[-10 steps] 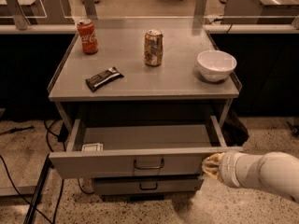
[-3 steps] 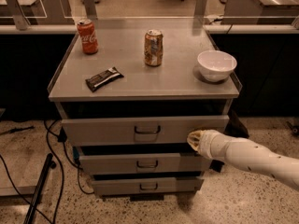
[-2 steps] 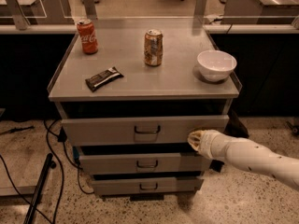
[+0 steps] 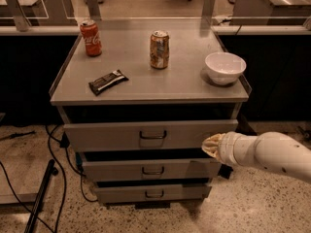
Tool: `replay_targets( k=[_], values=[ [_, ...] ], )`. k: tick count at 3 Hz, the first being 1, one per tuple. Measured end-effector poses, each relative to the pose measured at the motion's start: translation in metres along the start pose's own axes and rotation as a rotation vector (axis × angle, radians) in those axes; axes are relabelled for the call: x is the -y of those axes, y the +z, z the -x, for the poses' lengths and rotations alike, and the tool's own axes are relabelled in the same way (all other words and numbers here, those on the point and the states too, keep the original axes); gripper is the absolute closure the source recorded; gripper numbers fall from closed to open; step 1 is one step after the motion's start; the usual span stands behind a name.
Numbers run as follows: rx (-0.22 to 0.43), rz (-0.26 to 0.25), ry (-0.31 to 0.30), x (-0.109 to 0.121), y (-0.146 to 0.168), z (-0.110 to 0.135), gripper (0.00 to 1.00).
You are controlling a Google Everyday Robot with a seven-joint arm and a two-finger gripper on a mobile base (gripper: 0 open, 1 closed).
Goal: Close top drawer
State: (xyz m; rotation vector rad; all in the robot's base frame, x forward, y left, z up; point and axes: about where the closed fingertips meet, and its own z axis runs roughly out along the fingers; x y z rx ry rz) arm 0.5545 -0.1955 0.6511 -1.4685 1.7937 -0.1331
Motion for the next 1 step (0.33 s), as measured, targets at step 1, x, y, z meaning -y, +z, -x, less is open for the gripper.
replay_targets(
  k=[1],
  values=[
    [0.010,0.074,0.134,-0.0061,-0.0513,0.0156,1.00]
  ],
)
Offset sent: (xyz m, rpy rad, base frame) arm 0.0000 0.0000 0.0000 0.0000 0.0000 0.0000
